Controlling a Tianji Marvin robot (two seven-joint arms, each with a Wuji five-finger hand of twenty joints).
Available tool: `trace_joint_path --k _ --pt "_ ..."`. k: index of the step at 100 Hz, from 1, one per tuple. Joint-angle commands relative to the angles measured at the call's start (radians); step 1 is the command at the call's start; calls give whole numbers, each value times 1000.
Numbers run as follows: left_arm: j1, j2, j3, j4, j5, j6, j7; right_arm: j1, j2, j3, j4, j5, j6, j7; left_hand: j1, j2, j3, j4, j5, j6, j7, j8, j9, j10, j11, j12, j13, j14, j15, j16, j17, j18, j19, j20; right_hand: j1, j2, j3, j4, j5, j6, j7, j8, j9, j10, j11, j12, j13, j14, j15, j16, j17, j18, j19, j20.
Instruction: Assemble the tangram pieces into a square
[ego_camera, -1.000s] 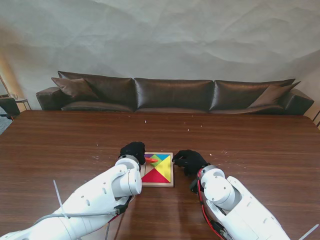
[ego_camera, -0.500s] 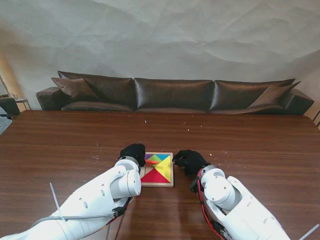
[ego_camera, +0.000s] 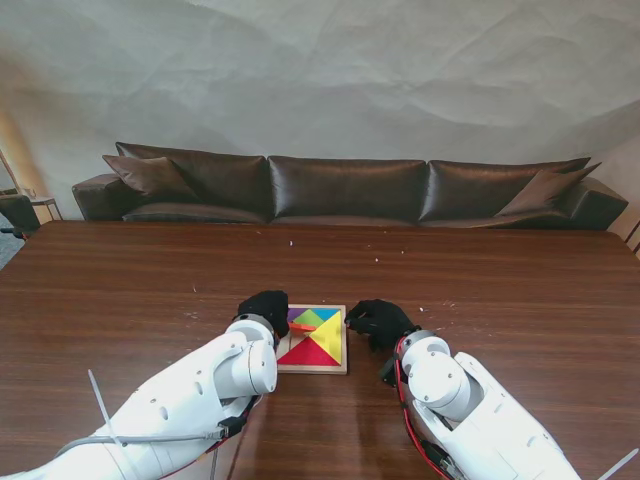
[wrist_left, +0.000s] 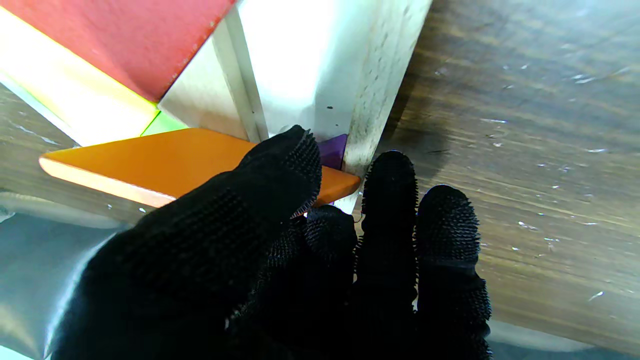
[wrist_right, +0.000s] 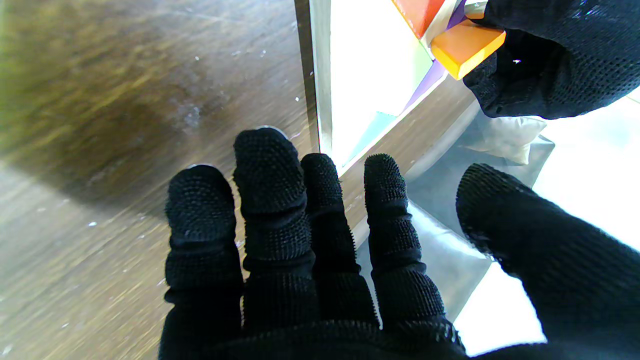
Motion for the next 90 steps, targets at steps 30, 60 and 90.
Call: trace_joint_path --k 30,60,90 --pt "15 14 -12 -36 7 -11 -46 -6 -3 -1 -7 0 3 17 -77 19 -24 -1 -33 44 -42 13 -67 13 6 -25 -74 3 21 -73 -38 -11 -22 -23 -5 15 -18 29 -18 5 15 -7 -26 20 14 -12 -21 4 16 -4 -141 12 32 29" --pt "21 45 -18 -81 27 -24 -118 -6 -3 -2 -7 0 3 18 -130 42 -20 3 -60 77 -95 24 -127 52 -9 -48 -145 48 44 -89 -112 12 -17 -6 -6 17 -17 28 -18 4 16 -7 -26 20 15 -12 -22 5 15 -4 -141 11 32 29" --pt "35 75 -40 -129 42 -41 -187 -5 -3 -3 -7 1 4 17 -168 72 -34 12 -66 85 -156 36 -168 89 -60 -181 -208 101 45 -105 -174 43 -23 32 -6 18 -18 29 -17 5 15 -8 -25 21 14 -13 -22 4 16 -4 -142 12 32 29"
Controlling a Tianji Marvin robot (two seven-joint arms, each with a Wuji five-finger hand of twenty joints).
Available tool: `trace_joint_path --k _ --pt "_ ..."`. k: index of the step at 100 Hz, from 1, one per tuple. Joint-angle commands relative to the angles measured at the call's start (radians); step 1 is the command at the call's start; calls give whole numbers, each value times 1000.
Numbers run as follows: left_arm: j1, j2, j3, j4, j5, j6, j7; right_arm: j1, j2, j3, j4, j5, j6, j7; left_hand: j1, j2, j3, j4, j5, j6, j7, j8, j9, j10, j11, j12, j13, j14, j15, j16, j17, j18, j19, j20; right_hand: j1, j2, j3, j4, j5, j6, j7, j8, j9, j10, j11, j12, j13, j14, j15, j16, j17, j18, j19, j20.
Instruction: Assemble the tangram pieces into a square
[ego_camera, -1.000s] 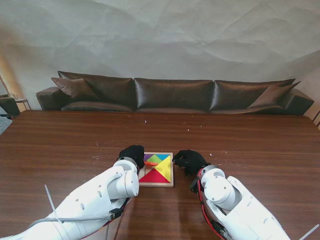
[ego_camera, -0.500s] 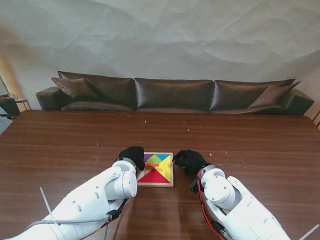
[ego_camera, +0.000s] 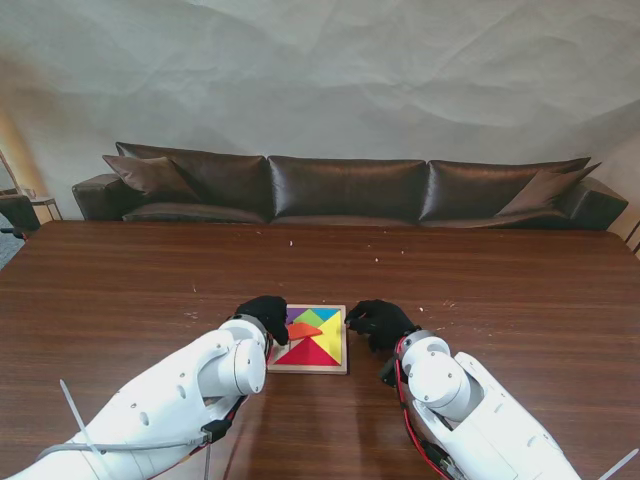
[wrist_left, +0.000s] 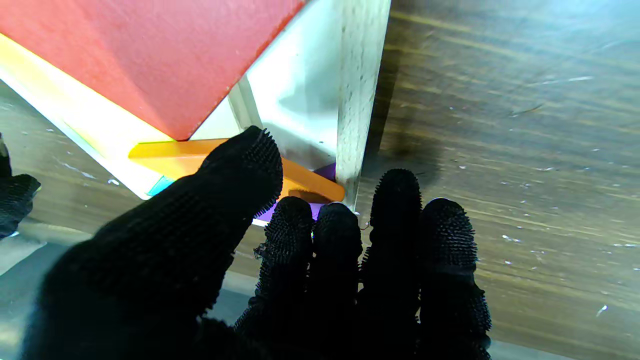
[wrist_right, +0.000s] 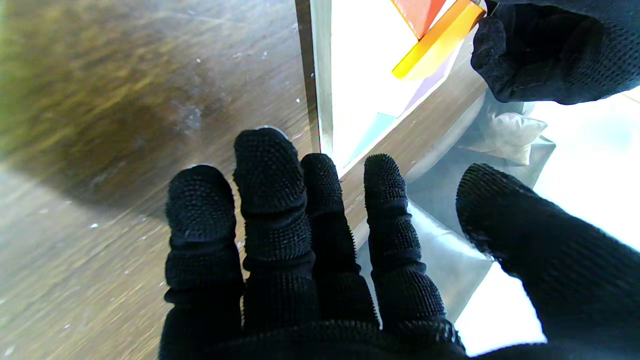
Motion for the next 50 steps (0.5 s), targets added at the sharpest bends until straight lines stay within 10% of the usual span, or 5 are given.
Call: trace_joint_path --k 1,12,21,50 --pt "7 9 -12 -22 -2 -9 -26 -5 -3 -3 -6 0 1 16 -36 21 -19 12 -14 23 -13 10 -28 22 -20 -76 -30 37 9 -12 -34 30 -8 28 -6 18 -18 29 -17 4 14 -8 -26 21 14 -13 -22 3 16 -4 -142 12 32 29" --pt "22 26 -35 -53 7 -26 -62 -5 -3 -3 -6 0 1 16 -83 97 -67 30 -10 -15 -133 -45 -55 43 -126 -219 -86 95 10 -1 -95 68 20 81 -6 18 -18 29 -17 4 14 -8 -25 20 14 -12 -22 4 15 -4 -142 11 32 29" --pt "35 37 -61 -70 17 -49 -86 -5 -4 -3 -6 0 1 15 -152 229 -119 117 41 -39 -496 -244 -66 58 -170 -259 -114 117 51 36 -130 63 64 149 -6 19 -18 29 -18 4 14 -8 -25 21 14 -12 -22 3 16 -4 -142 11 32 29" --pt "33 48 -95 -56 44 -100 -100 -5 -3 -5 -6 1 1 17 -169 319 -224 134 107 -96 -831 -437 -20 67 -149 -214 -48 81 360 213 -77 20 208 292 -6 19 -18 29 -19 4 14 -8 -25 21 14 -12 -22 5 16 -4 -142 12 33 30"
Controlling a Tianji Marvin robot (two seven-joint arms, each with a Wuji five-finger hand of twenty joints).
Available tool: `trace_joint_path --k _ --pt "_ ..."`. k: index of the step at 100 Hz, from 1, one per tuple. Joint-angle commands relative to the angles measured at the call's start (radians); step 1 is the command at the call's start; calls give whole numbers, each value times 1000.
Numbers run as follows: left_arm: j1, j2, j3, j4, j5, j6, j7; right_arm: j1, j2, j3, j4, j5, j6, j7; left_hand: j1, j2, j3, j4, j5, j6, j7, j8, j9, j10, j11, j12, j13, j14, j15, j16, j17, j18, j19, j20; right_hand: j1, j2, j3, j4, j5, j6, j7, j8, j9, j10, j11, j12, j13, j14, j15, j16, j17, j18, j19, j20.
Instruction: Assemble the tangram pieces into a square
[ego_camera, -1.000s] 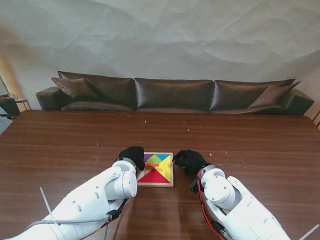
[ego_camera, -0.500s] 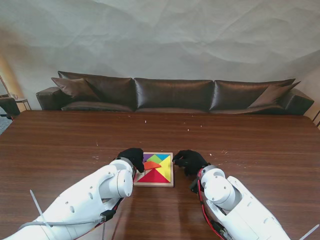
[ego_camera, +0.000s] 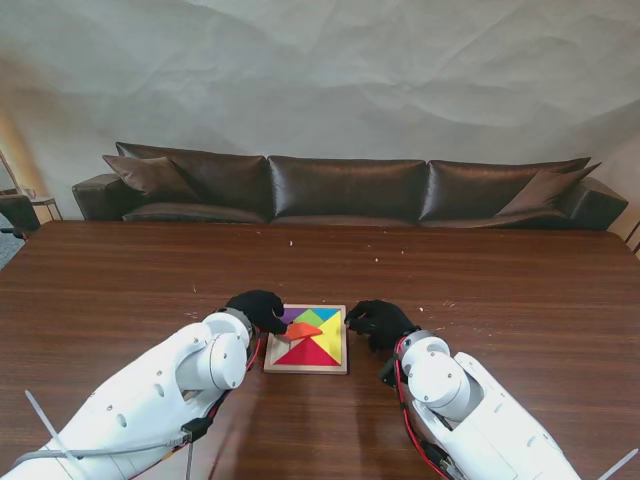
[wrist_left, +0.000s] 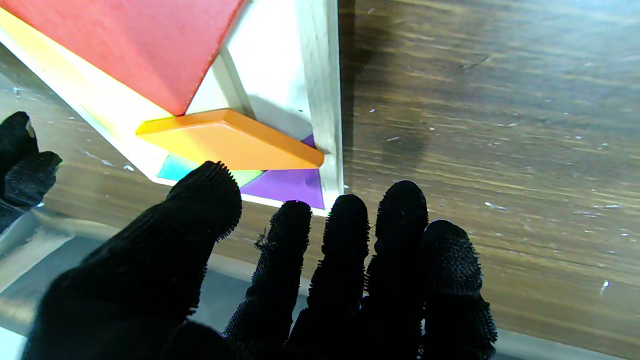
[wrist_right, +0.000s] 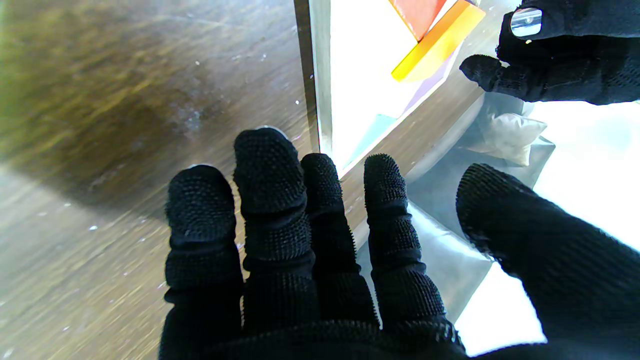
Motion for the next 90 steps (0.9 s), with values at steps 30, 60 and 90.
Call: trace_joint_path --k 30,60,90 --pt "-40 6 33 38 -41 11 -65 -5 -4 -2 -5 2 2 16 -63 140 -140 58 21 -27 -104 -132 56 -1 147 165 79 -53 265 121 44 -33 87 132 -7 19 -20 29 -17 4 15 -5 -25 21 14 -12 -19 8 18 -4 -141 11 33 30" --pt "-28 13 19 14 -29 8 -80 -3 -4 -4 -3 3 1 18 -63 171 -174 64 118 -55 -36 -111 69 -5 178 201 87 -62 309 130 49 -28 91 156 -7 20 -19 30 -18 4 14 -5 -25 22 14 -13 -21 5 16 -4 -141 12 33 30" --pt "6 31 -8 -34 12 -1 -113 -2 -4 -5 -2 3 2 18 -61 178 -181 67 166 -59 44 -30 68 -3 155 185 81 -56 284 112 45 -25 76 152 -7 21 -20 30 -17 4 15 -5 -25 22 15 -12 -21 4 16 -4 -141 12 33 30"
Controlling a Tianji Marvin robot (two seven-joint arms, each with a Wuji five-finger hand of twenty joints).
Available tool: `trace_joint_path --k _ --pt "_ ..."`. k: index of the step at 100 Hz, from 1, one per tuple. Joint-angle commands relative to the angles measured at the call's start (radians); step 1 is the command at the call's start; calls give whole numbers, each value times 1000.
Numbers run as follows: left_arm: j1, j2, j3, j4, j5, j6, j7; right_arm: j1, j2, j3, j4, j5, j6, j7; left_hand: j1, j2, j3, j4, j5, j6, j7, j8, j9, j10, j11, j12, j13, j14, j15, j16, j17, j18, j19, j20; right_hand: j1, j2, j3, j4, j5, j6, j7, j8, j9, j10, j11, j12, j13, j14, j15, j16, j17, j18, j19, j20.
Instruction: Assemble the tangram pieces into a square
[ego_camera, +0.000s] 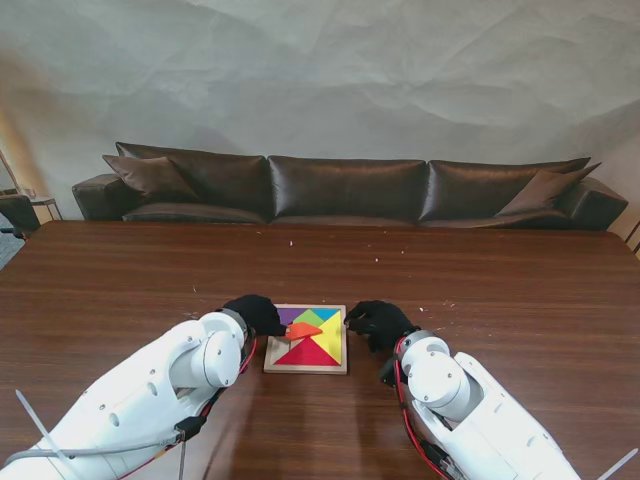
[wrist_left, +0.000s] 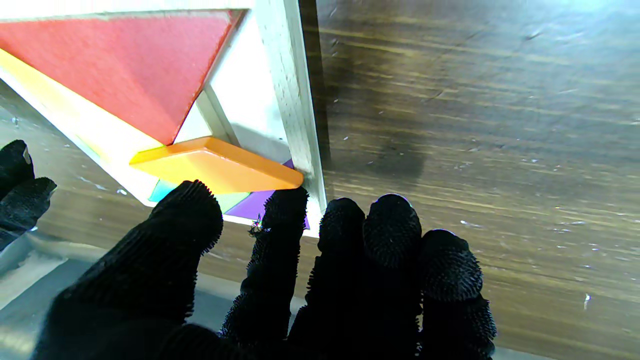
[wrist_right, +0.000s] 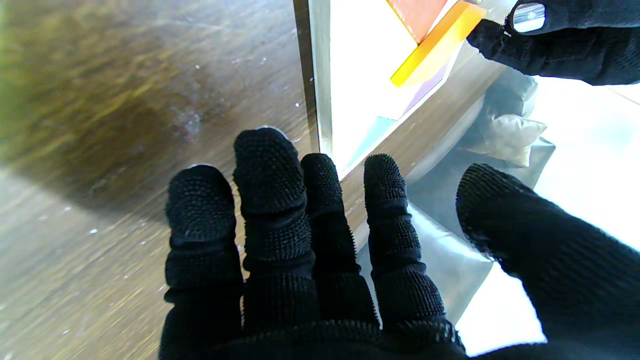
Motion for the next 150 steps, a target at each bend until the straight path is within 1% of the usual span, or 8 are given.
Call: trace_joint_path --k 1,51,80,96,108,116,129,150 --pt "9 5 -6 -16 4 0 -31 -3 -4 -3 -3 0 1 15 -22 32 -18 26 43 -10 34 29 11 5 1 1 9 7 22 2 0 -10 26 5 -7 20 -20 29 -18 4 15 -5 -25 21 15 -12 -21 4 16 -4 -141 12 33 30" --pt "116 36 -91 -121 54 -4 -108 -2 -3 -6 -2 -1 3 18 -12 39 -30 17 68 -4 65 95 16 11 -26 -27 10 20 -7 -12 0 -6 18 -9 -7 20 -20 30 -17 3 14 -5 -25 21 15 -12 -21 5 16 -4 -141 11 34 29" --pt "170 44 -153 -172 40 -71 -134 -2 -3 -8 -2 0 5 20 -4 43 -33 15 55 -7 48 98 11 19 -49 -47 2 34 -41 -26 -13 -3 7 -21 -7 21 -19 30 -17 3 15 -5 -26 19 14 -13 -21 4 17 -4 -141 11 34 29" --pt "180 48 -168 -196 66 -77 -149 -2 -2 -8 -2 -1 4 21 -2 45 -36 15 63 -4 47 99 27 19 -54 -55 16 35 -47 -28 -2 3 12 -23 -8 22 -20 30 -19 3 14 -5 -25 21 15 -12 -22 5 16 -5 -142 10 33 29" --pt "180 43 -176 -199 87 -77 -124 -1 -3 -8 -1 0 3 22 0 38 -35 12 75 0 62 111 40 13 -49 -56 32 31 -43 -28 13 5 20 -25 -7 21 -19 30 -18 3 14 -5 -26 21 14 -13 -22 6 16 -5 -143 11 33 29" --pt "170 37 -173 -190 77 -73 -99 -1 -3 -8 0 0 3 22 -14 46 -21 26 40 7 29 94 39 17 -51 -59 31 38 -44 -28 13 11 22 -29 -7 22 -20 30 -19 3 14 -5 -26 20 14 -13 -22 5 16 -4 -143 11 33 29" --pt "137 28 -151 -157 43 -75 -78 -1 -3 -8 0 0 3 22 -16 52 -28 26 -60 -9 -76 21 29 26 -59 -62 17 45 -50 -26 -1 8 18 -33 -7 22 -21 30 -20 4 14 -6 -26 19 15 -13 -22 4 16 -5 -142 12 34 29" --pt "78 19 -89 -95 -23 -66 -71 -2 -3 -6 0 0 4 20 -15 59 -39 27 -80 -19 -95 -8 20 32 -66 -63 4 51 -54 -24 -16 10 12 -27 -7 23 -21 30 -19 3 14 -5 -27 19 14 -13 -23 5 16 -4 -142 11 34 29"
